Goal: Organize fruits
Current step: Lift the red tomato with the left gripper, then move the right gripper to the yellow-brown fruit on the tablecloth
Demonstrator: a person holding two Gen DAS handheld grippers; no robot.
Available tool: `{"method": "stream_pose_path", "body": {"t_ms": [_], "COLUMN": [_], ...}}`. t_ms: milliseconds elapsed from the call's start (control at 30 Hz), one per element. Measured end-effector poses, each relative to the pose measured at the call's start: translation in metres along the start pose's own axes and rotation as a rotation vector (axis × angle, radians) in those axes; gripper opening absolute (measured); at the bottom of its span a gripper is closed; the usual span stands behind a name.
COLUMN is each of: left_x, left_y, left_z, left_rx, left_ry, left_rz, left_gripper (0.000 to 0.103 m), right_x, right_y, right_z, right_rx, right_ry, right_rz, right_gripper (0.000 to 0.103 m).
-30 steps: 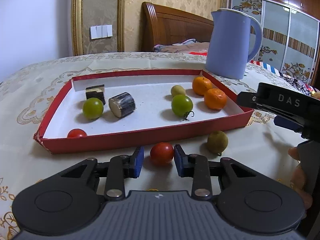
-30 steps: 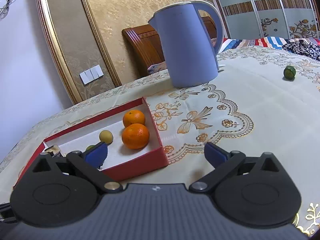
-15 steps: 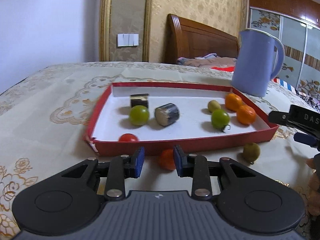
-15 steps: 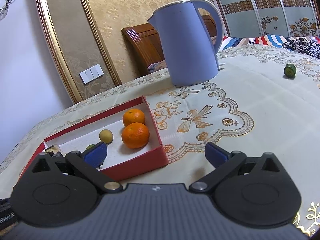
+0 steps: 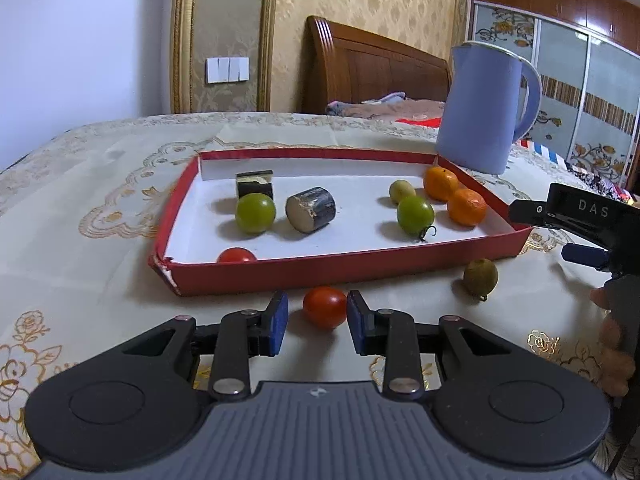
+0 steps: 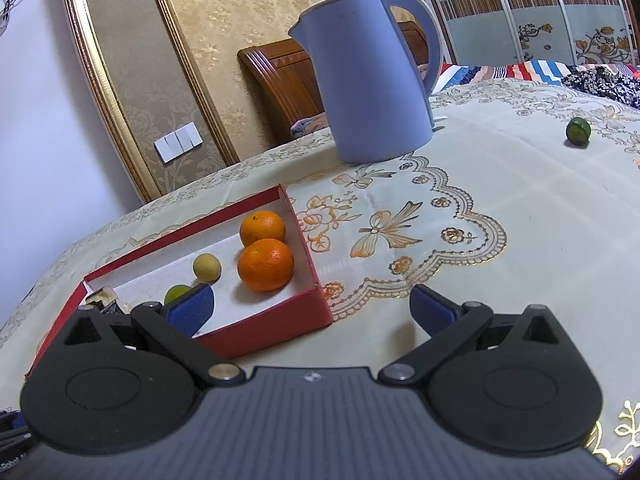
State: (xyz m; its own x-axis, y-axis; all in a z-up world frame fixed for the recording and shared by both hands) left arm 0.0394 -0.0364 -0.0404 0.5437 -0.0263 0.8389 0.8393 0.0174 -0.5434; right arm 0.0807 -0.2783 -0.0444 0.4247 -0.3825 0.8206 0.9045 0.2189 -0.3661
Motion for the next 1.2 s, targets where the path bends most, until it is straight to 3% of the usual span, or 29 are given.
{"method": "stream_pose_path", "body": {"t_ms": [233,400,700,1000,1200], "left_x": [-0.002,0.003,0.005,0.005,0.005], "left_y": [0.012,0.020,0.023,0.024,0.023], "left_z": [-0.012,-0.007,0.000,0.002,0.004], "left_rx": [0.006,-0.009,0.042,0.036,0.033], "left_ry": [0.037,0.001,-0.024,-0.035,-0.045], "left_rz": [0.050,0.065,0.055,0.050,0.050], "left_gripper": [0.031,0.031,0.036,0.036,0.036], "right_x": [0.000,0.000,0.001,-0.009,-0.021], "right_y": [0.000,0.000,-0.002,-0.025,-0.027], "right_z": [-0.002,-0.002,0.000,0.024,0.045], "right_rx": [-0.002,-0.003,-0.002,0.070,0.069], "right_ry": [0.007,0.007,0.001,-0.135,-0.258], "right_rz": [0.002,0.006,-0.010,-0.005,0.069], "right_gripper": [0.103,0.103,0.103,0.103,0.097]}}
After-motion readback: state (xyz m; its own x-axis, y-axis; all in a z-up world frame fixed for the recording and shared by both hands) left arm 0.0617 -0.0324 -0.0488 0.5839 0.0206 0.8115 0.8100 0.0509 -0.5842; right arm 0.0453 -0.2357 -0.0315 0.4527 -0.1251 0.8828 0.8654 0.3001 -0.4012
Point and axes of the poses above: each gripper's, at about its wrist camera, not at the fingertips, and y roughly the way its jaws point, z to its left, x to its top, the point moved 8 cm from there along y, roughly the way its jaws point, and after that the axes turned 10 degrees about x, right-handed, at the moved point
